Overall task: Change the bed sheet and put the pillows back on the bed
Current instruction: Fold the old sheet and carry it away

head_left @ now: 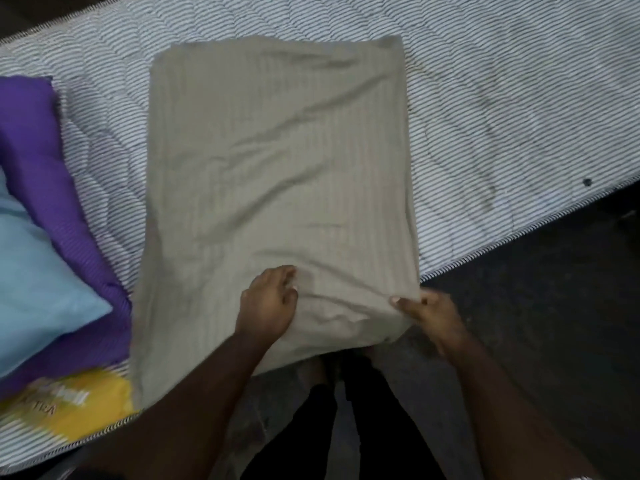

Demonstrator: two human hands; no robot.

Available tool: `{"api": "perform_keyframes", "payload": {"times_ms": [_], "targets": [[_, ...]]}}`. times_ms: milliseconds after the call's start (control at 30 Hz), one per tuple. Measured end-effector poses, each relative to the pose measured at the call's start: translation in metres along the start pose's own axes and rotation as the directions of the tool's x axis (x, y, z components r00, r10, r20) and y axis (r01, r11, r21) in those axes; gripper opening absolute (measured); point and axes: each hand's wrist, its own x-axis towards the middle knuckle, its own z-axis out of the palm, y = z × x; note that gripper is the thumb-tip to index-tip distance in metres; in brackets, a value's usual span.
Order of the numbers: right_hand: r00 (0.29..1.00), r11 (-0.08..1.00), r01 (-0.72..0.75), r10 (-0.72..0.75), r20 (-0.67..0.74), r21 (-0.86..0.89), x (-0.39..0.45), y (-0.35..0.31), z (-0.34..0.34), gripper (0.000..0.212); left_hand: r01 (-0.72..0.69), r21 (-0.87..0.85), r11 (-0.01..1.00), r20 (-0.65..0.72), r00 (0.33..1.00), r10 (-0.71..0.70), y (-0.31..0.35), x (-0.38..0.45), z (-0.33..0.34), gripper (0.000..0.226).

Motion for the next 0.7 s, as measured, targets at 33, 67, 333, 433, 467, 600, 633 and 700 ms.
{"api": "perform_keyframes", "payload": {"times_ms": [33,67,333,433,467,600,633,700], "targets": [[0.993,0.999,0.035,-0.031,-0.113,0.035,-0.007,0.006,-0.007,0.012,0.025,-0.012,1.000,-0.017,1.000,-0.026,-0.010,-0.009,0.000,0.037],[0.979,0.997,0.064,-0.053,-0.195,0.047,-0.010,0.016,-0.013,0.020,0.049,-0.026,0.998,-0.035,0.998,-0.049,-0.019,-0.017,0.000,0.035],[0.979,0.971,-0.194,0.201,0.038,-0.138,-0.006,0.093,0.003,0.026,0.166,-0.121,0.979,-0.099,0.979,-0.178,-0.064,-0.056,0.012,0.035],[0.981,0.947,-0.193,0.184,-0.059,-0.257,0.007,0.104,0.000,0.064,0.264,-0.186,0.946,-0.213,0.930,-0.301,-0.082,-0.066,0.005,0.030],[0.987,0.958,-0.152,0.134,-0.091,-0.243,0.011,0.101,0.001,0.081,0.293,-0.184,0.938,-0.269,0.903,-0.335,-0.092,-0.071,0.003,0.028],[0.999,0.999,0.010,-0.009,-0.042,0.036,0.023,0.072,0.017,0.099,0.548,-0.087,0.832,-0.424,0.735,-0.529,-0.132,-0.096,-0.007,0.047],[1.000,0.996,0.008,-0.006,-0.024,0.085,0.024,0.064,0.021,0.096,0.633,-0.102,0.767,-0.393,0.683,-0.616,-0.140,-0.099,-0.009,0.062],[1.000,0.994,-0.013,0.010,0.024,0.113,0.025,0.065,0.024,0.071,0.698,-0.119,0.707,-0.293,0.655,-0.696,-0.157,-0.101,-0.013,0.090]]}}
